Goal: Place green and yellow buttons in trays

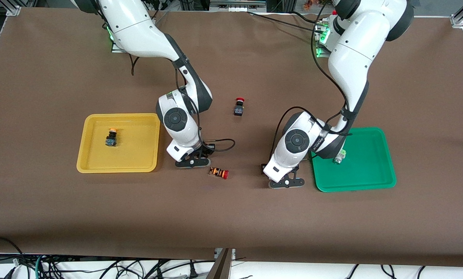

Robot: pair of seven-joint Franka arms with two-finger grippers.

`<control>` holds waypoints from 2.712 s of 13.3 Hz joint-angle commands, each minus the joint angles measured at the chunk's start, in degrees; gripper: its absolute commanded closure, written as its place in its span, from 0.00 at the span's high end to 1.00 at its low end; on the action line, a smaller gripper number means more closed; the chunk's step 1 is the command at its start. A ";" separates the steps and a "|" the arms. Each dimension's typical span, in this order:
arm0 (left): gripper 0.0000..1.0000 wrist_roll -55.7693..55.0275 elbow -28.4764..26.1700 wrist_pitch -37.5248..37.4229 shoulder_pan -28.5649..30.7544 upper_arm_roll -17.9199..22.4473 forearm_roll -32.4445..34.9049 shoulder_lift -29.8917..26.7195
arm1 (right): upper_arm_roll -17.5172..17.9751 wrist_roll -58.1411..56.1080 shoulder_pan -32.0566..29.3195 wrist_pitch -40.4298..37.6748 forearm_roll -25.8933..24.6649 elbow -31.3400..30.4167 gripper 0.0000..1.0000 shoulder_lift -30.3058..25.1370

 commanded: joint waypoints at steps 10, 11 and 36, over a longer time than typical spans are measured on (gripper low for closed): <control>0.16 20.63 0.60 -22.88 10.41 0.14 1.09 -12.73 | -14.21 -23.28 -4.80 -24.90 -0.08 -10.70 0.00 -12.11; 0.16 25.54 0.43 -25.25 12.43 0.14 1.00 -13.70 | -14.92 -23.37 -4.80 -22.54 -0.08 -14.21 0.00 -13.34; 1.00 43.17 -1.41 -46.63 24.33 -1.89 -7.35 -40.05 | 3.96 -30.58 -30.89 -55.02 -12.20 -4.84 1.00 -40.13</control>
